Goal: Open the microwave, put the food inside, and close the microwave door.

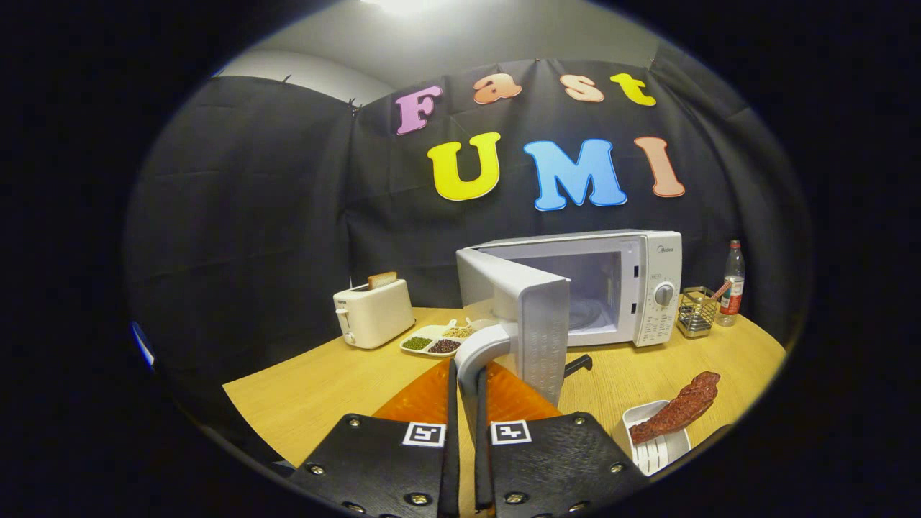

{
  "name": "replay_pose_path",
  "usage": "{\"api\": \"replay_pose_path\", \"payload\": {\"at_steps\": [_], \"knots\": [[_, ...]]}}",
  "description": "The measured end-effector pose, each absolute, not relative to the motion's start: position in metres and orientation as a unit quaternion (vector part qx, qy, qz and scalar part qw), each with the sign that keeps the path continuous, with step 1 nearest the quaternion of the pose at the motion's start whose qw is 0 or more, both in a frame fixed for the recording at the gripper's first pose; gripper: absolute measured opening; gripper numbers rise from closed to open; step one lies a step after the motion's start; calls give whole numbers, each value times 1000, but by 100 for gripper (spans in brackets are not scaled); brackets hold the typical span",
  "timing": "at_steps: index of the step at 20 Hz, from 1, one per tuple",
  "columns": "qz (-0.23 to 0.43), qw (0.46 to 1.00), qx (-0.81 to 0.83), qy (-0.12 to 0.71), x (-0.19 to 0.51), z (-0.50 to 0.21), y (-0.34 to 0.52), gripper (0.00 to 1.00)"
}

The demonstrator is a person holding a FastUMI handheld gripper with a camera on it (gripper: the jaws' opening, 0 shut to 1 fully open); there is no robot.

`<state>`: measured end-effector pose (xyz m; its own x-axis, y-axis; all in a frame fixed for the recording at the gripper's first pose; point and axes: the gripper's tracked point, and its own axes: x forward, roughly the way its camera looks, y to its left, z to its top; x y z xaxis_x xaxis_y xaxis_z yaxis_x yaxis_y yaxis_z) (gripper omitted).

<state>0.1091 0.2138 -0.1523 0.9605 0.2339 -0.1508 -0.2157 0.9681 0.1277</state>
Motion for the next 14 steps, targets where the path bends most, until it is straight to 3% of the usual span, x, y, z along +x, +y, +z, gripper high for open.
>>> {"api": "replay_pose_path", "payload": {"at_steps": [9,14], "knots": [[99,993,17,62,95,-159,281,9],[178,978,46,96,75,-167,317,8]]}}
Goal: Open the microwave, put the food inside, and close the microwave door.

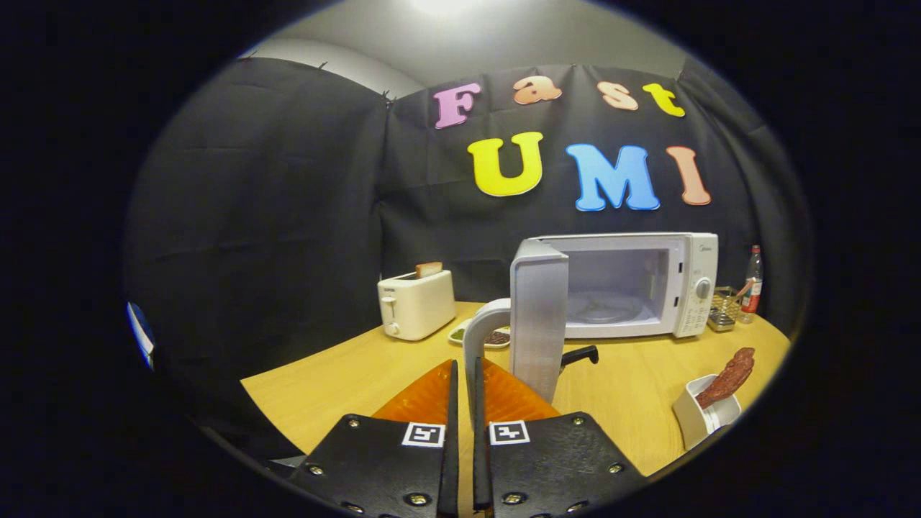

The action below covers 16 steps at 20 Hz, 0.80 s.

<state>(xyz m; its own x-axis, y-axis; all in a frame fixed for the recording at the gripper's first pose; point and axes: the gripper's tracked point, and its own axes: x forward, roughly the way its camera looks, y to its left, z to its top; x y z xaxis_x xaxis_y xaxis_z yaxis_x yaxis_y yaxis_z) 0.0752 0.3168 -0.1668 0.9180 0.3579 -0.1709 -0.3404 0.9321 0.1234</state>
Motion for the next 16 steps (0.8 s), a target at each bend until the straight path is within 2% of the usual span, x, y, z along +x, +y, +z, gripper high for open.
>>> {"api": "replay_pose_path", "payload": {"at_steps": [5,10,11,12,14,15,16], "knots": [[201,975,20,89,54,-161,277,8],[169,983,-70,5,36,-132,188,8],[164,983,-84,-10,33,-128,176,21],[147,983,-103,-25,30,-123,156,26],[110,982,-142,-49,28,-117,115,45],[103,981,-152,-56,27,-117,103,60],[100,981,-153,-62,25,-116,92,68]]}}
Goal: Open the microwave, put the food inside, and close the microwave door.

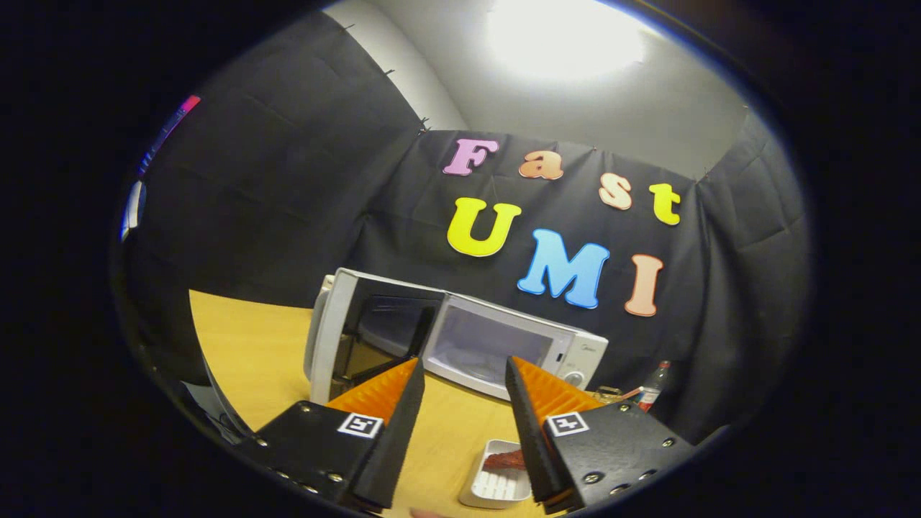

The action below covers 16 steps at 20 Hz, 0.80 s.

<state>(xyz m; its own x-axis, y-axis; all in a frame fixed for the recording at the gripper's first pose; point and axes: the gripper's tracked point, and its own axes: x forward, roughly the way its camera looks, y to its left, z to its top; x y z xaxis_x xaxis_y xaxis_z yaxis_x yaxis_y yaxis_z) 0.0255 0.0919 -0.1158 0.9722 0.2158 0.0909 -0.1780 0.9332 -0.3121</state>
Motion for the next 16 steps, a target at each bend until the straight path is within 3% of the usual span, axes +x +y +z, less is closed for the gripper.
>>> {"api": "replay_pose_path", "payload": {"at_steps": [1,3,12,13,16], "knots": [[95,982,-151,-58,26,-119,80,86],[84,985,-145,-40,30,-129,50,93],[73,995,-41,46,64,-187,-37,93],[82,994,-16,63,66,-197,-40,85],[89,989,60,106,82,-217,-51,85]]}}
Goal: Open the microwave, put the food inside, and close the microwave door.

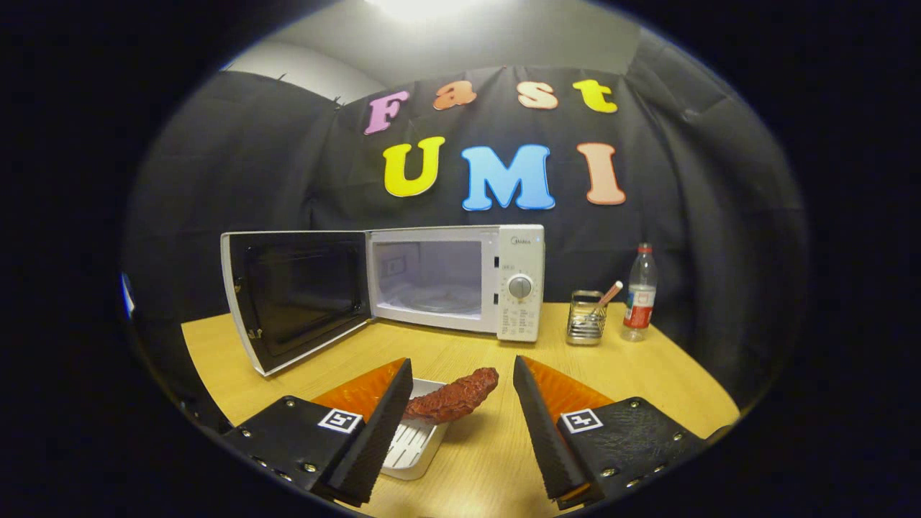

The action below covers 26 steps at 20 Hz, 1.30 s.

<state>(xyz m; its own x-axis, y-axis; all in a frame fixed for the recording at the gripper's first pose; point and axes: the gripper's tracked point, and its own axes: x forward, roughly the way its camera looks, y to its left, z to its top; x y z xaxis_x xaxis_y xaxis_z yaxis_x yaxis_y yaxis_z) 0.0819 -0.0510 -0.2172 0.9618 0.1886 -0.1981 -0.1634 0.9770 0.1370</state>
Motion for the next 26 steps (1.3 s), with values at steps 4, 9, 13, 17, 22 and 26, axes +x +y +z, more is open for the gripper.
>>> {"api": "replay_pose_path", "payload": {"at_steps": [4,9,13,17,22,26], "knots": [[115,965,162,173,98,-245,-45,86],[129,944,219,210,115,-263,-34,77],[140,930,263,216,124,-262,-27,38],[149,911,323,209,128,-255,-24,20],[157,916,316,191,121,-241,-16,11],[151,935,283,153,117,-215,-15,11]]}}
